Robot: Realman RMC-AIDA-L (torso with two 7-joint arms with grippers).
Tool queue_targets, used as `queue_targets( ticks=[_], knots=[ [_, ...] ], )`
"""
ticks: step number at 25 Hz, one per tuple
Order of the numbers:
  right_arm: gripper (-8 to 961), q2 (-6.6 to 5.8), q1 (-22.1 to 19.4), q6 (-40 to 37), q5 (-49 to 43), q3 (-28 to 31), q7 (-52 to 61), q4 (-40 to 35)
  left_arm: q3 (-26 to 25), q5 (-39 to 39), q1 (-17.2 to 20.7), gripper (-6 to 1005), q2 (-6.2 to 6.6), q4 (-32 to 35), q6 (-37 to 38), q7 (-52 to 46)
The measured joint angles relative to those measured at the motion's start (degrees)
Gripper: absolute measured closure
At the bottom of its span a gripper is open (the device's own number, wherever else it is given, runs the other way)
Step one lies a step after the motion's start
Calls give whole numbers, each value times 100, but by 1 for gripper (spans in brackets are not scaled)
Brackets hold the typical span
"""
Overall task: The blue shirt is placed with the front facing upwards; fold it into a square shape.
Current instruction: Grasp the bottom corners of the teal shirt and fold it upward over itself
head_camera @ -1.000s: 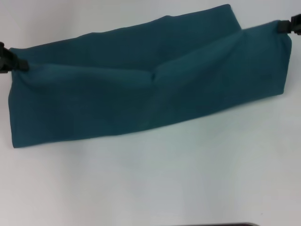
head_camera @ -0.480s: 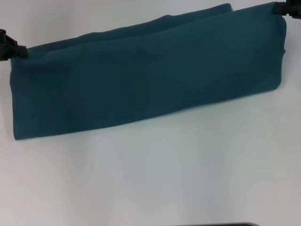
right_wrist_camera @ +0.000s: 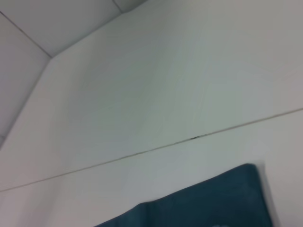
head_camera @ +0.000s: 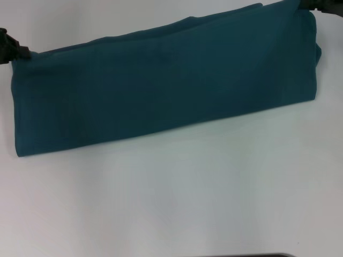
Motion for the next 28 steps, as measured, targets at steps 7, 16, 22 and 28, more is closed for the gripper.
queue_targets(
  ticks=[7, 16, 22, 28],
  knots=[
    [858, 53, 172, 537, 4, -261, 13, 7, 0, -34, -29, 979, -68, -11, -246, -96],
    [853, 63, 423, 1542, -199, -859, 72, 498, 0, -38, -186, 978, -148, -31, -666, -148],
    [849, 60, 440, 1953, -205, -1038, 84, 762, 0, -9, -200, 978, -189, -6, -793, -152],
    [846, 61, 474, 2471, -207, -1257, 85, 871, 26, -3, -177, 979, -269, -15, -997, -183]
  ],
)
